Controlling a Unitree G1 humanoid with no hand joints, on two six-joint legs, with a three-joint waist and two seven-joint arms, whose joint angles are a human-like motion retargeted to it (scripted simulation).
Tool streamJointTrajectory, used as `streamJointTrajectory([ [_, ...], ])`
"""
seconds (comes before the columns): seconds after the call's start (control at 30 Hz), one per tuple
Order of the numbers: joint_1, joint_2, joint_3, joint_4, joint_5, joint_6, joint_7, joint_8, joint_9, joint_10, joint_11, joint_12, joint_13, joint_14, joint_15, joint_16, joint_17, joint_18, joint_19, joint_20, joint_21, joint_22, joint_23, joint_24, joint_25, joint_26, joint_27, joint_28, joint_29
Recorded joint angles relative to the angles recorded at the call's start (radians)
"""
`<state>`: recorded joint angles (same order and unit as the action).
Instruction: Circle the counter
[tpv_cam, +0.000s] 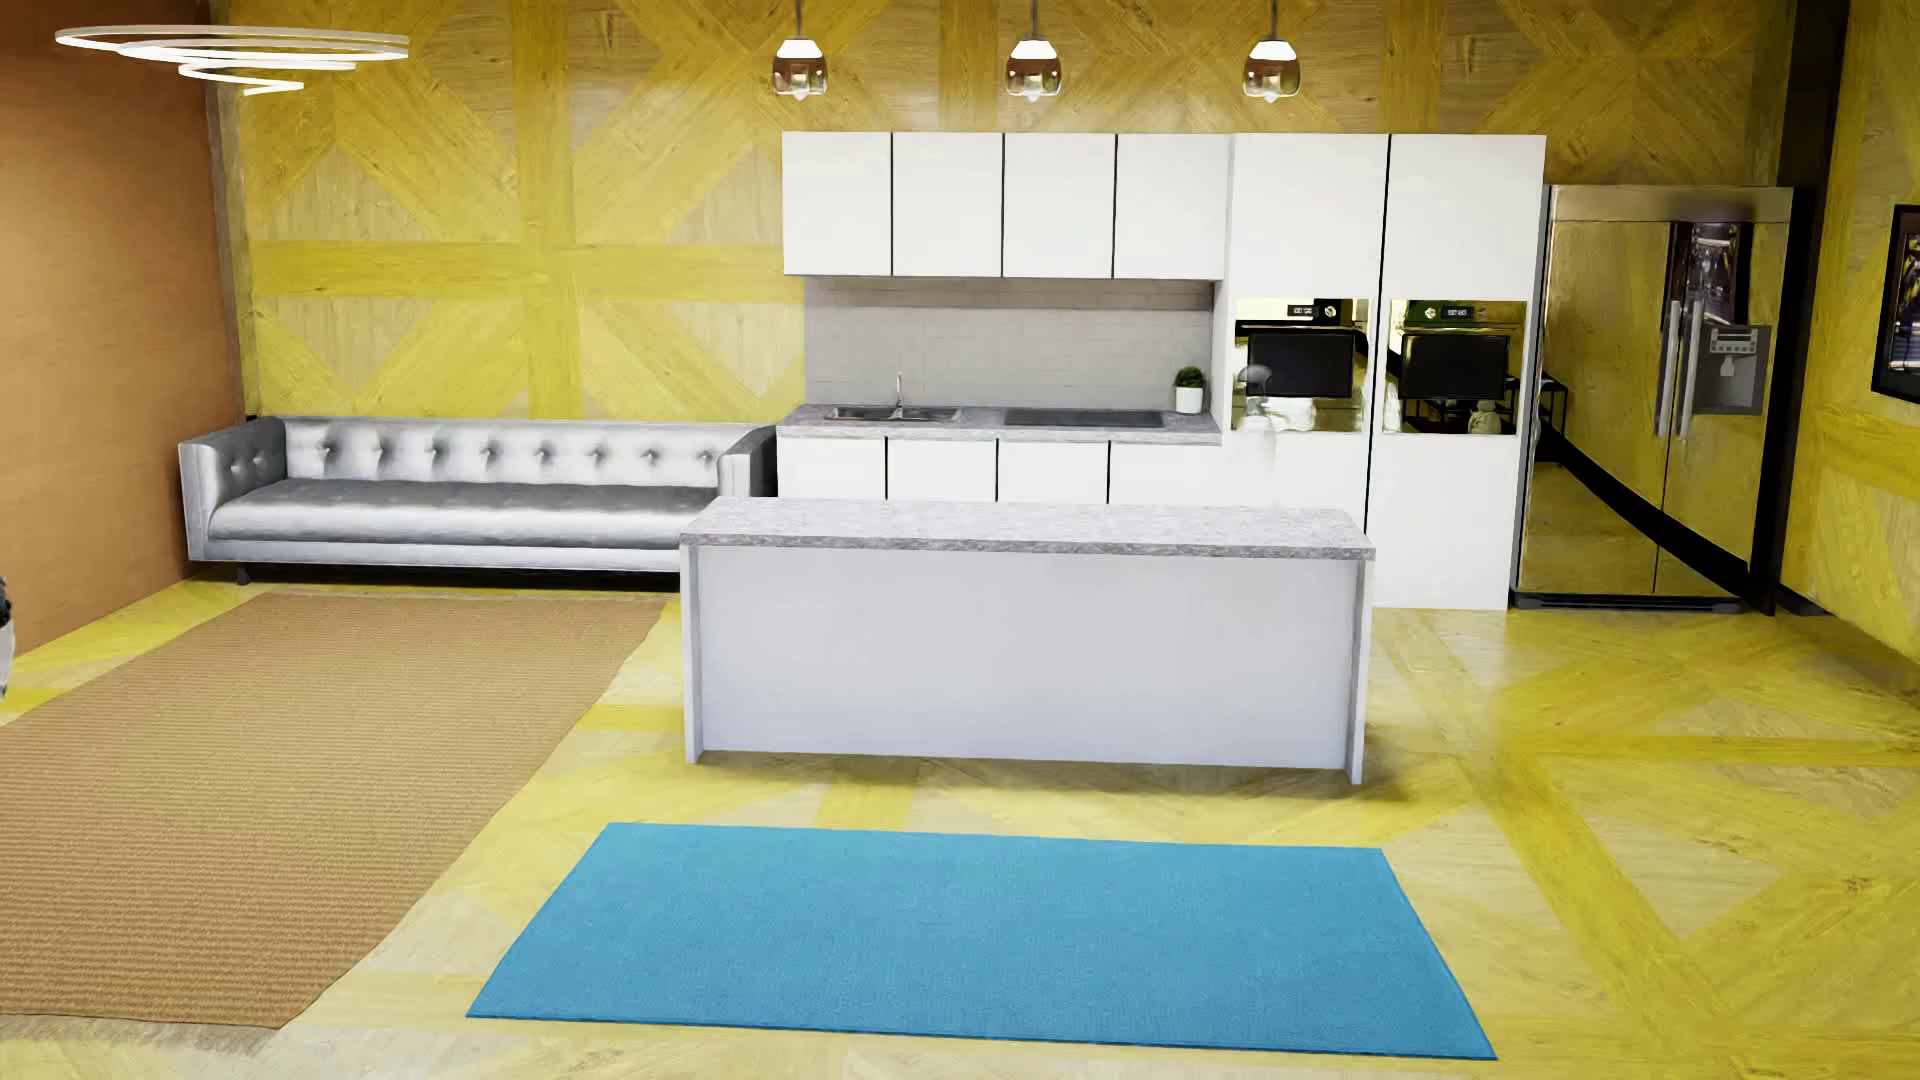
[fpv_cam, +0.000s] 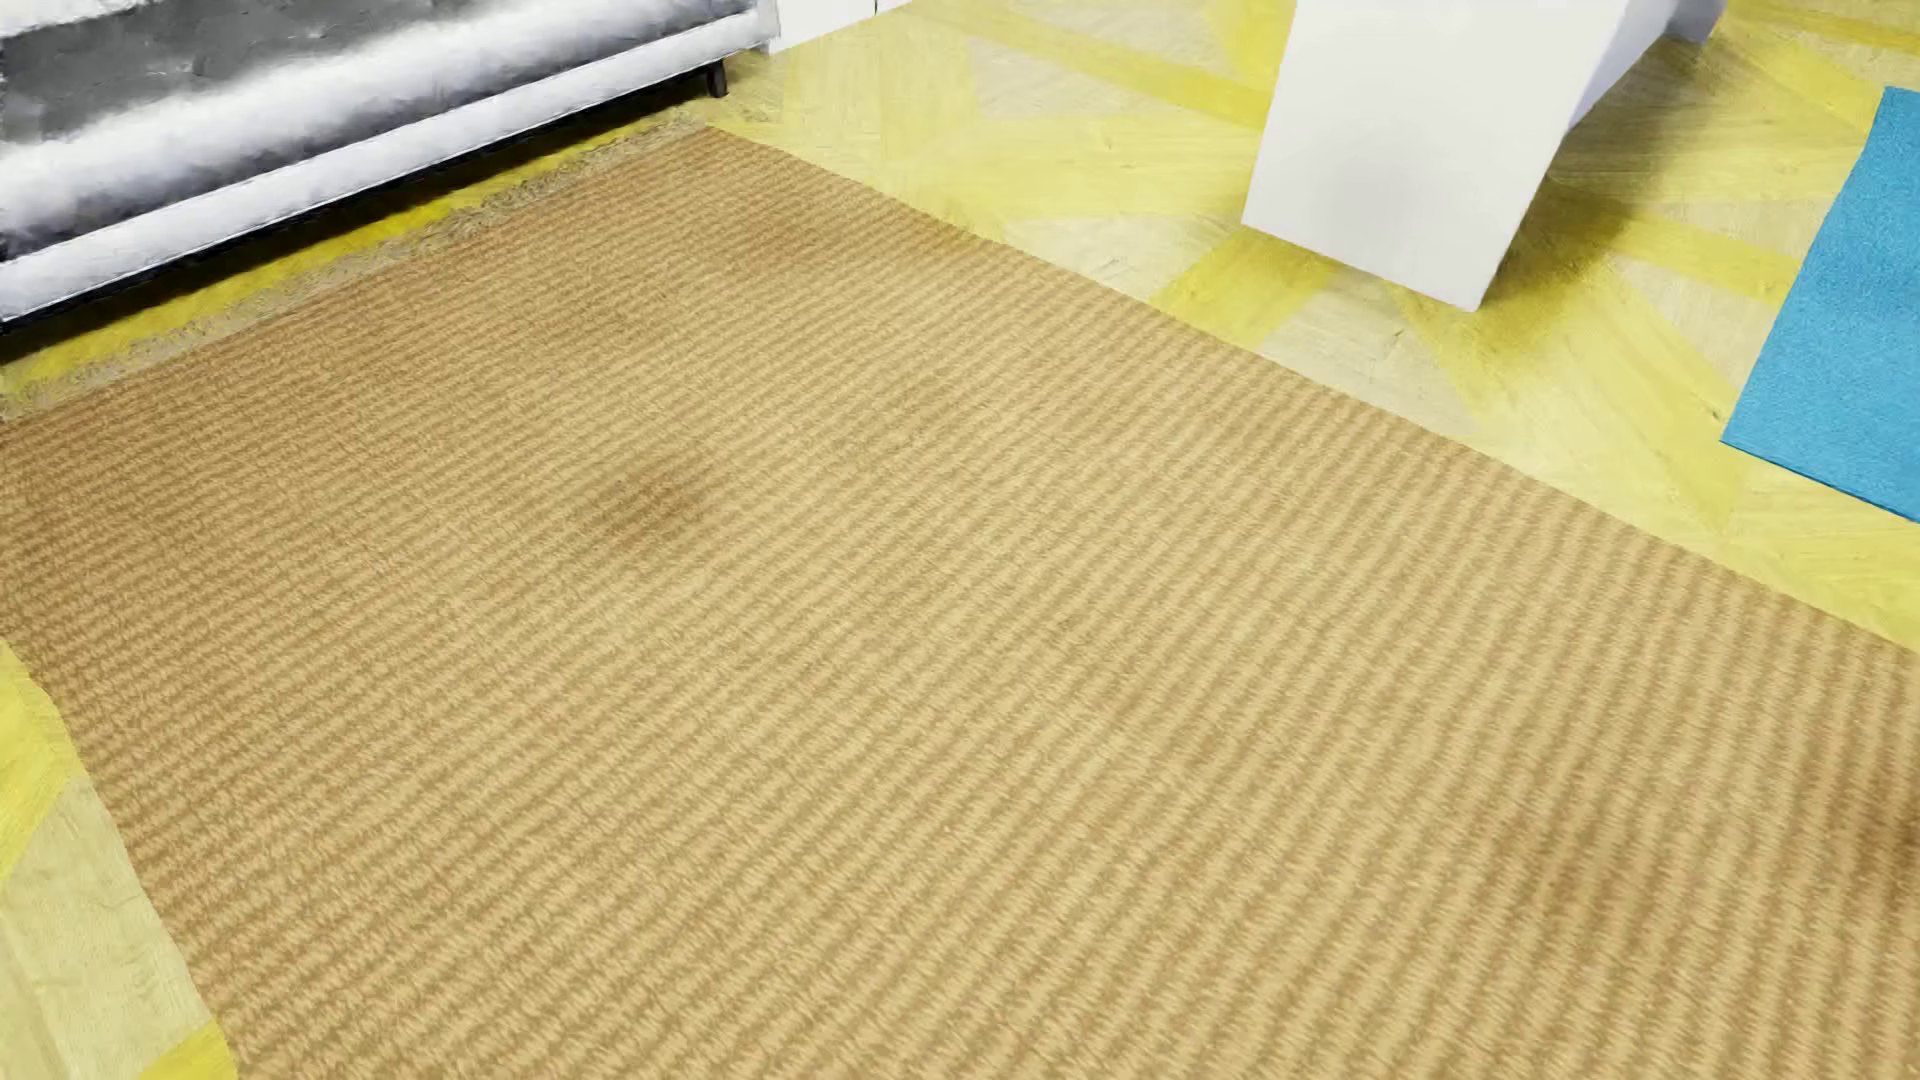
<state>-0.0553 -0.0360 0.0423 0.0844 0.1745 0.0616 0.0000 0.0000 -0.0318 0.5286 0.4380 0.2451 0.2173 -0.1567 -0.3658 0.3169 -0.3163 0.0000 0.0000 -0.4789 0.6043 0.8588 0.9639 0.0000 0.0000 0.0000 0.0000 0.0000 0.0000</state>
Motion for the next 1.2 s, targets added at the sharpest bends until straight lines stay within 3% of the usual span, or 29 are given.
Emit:
streamJointTrajectory([
  [0.2, 0.022, -0.027, -0.02, 0.004, 0.011, 0.011, 0.0, 0.0, 0.003, -0.013, -0.013, -0.057, -0.042, -0.009, 0.075, -0.022, 0.0, 0.0, 0.0, 0.022, -0.014, -0.026, -0.073, 0.0, 0.0, 0.0, 0.0, 0.0, 0.0],
  [0.37, -0.014, -0.043, -0.006, -0.005, 0.028, 0.009, 0.0, 0.0, 0.019, 0.021, 0.0, -0.033, -0.044, -0.085, 0.132, -0.013, 0.013, 0.0, 0.0, 0.02, 0.016, -0.025, -0.102, 0.0, 0.0, 0.0, 0.0, 0.0, 0.0],
  [0.47, -0.154, 0.032, 0.019, 0.01, 0.045, 0.02, 0.0, 0.0, 0.073, 0.276, -0.002, 0.0, -0.051, -0.113, 0.085, -0.007, -0.014, 0.0, 0.0, 0.019, 0.057, -0.004, -0.112, 0.0, 0.0, 0.0, 0.0, 0.0, 0.0],
  [0.53, -0.261, 0.076, 0.077, 0.003, 0.021, 0.007, 0.0, 0.0, 0.088, 0.409, -0.01, 0.026, -0.057, -0.122, 0.044, -0.007, -0.045, 0.0, 0.0, 0.005, 0.064, 0.002, -0.167, 0.0, 0.0, 0.0, 0.0, 0.0, 0.0],
  [0.63, -0.401, 0.138, 0.158, 0.007, -0.009, -0.027, 0.0, 0.0, 0.103, 0.317, -0.03, 0.057, -0.113, -0.054, -0.027, 0.014, -0.03, 0.0, 0.0, -0.004, 0.031, 0.032, -0.14, 0.0, 0.0, 0.0, 0.0, 0.0, 0.0],
  [0.73, -0.489, 0.269, 0.181, 0.02, -0.014, -0.027, 0.0, 0.0, 0.125, 0.193, -0.045, 0.075, -0.151, 0.033, -0.136, 0.015, -0.029, 0.0, 0.0, 0.0, 0.019, 0.103, -0.139, 0.0, 0.0, 0.0, 0.0, 0.0, 0.0],
  [0.8, -0.521, 0.342, 0.211, 0.024, -0.02, -0.029, 0.0, 0.0, 0.131, 0.155, -0.051, 0.079, -0.172, 0.035, -0.153, 0.016, -0.028, 0.0, 0.0, 0.01, 0.031, 0.136, -0.112, 0.0, 0.0, 0.0, 0.0, 0.0, 0.0],
  [0.87, -0.55, 0.381, 0.258, 0.017, -0.048, -0.042, 0.0, 0.0, 0.116, 0.226, -0.044, 0.078, -0.156, 0.017, -0.1, 0.018, -0.04, 0.0, 0.0, -0.003, 0.08, 0.152, -0.117, 0.0, 0.0, 0.0, 0.0, 0.0, 0.0],
  [0.9, -0.568, 0.37, 0.281, 0.006, -0.074, -0.055, 0.0, 0.0, 0.104, 0.296, -0.006, 0.081, -0.139, -0.015, -0.034, 0.017, -0.019, 0.0, 0.0, 0.0, 0.044, 0.157, -0.077, 0.0, 0.0, 0.0, 0.0, 0.0, 0.0],
  [0.93, -0.538, 0.371, 0.286, -0.007, -0.091, -0.069, 0.0, 0.0, 0.104, 0.343, 0.058, 0.087, -0.123, -0.05, 0.071, 0.028, -0.02, 0.0, 0.0, -0.009, 0.097, 0.148, -0.066, 0.0, 0.0, 0.0, 0.0, 0.0, 0.0],
  [1.0, -0.462, 0.237, 0.257, -0.023, -0.11, -0.057, 0.0, 0.0, 0.086, 0.374, 0.357, 0.07, -0.069, -0.128, 0.389, 0.014, -0.024, 0.0, 0.0, -0.019, 0.109, 0.167, -0.058, 0.0, 0.0, 0.0, 0.0, 0.0, 0.0],
  [1.03, -0.383, 0.142, 0.231, -0.059, -0.135, -0.063, 0.0, 0.0, 0.119, 0.358, 0.57, 0.058, -0.056, -0.16, 0.469, 0.013, -0.019, 0.0, 0.0, -0.001, 0.111, 0.145, -0.056, 0.0, 0.0, 0.0, 0.0, 0.0, 0.0],
  [1.1, -0.222, -0.06, 0.112, -0.084, -0.119, -0.041, 0.0, 0.0, 0.145, 0.281, 0.868, 0.033, -0.02, -0.194, 0.443, 0.008, -0.03, 0.0, 0.0, -0.013, 0.113, 0.104, -0.06, 0.0, 0.0, 0.0, 0.0, 0.0, 0.0],
  [1.13, -0.142, -0.164, 0.053, -0.077, -0.101, -0.025, 0.0, 0.0, 0.143, 0.227, 0.875, 0.025, 0.002, -0.198, 0.446, 0.01, -0.023, 0.0, 0.0, -0.009, 0.087, 0.067, -0.053, 0.0, 0.0, 0.0, 0.0, 0.0, 0.0],
  [1.2, 0.038, -0.301, -0.077, -0.073, -0.078, 0.002, 0.0, 0.0, 0.158, 0.096, 0.614, 0.003, 0.049, -0.182, 0.543, 0.012, -0.031, 0.0, 0.0, 0.008, 0.033, 0.002, -0.089, 0.0, 0.0, 0.0, 0.0, 0.0, 0.0],
])
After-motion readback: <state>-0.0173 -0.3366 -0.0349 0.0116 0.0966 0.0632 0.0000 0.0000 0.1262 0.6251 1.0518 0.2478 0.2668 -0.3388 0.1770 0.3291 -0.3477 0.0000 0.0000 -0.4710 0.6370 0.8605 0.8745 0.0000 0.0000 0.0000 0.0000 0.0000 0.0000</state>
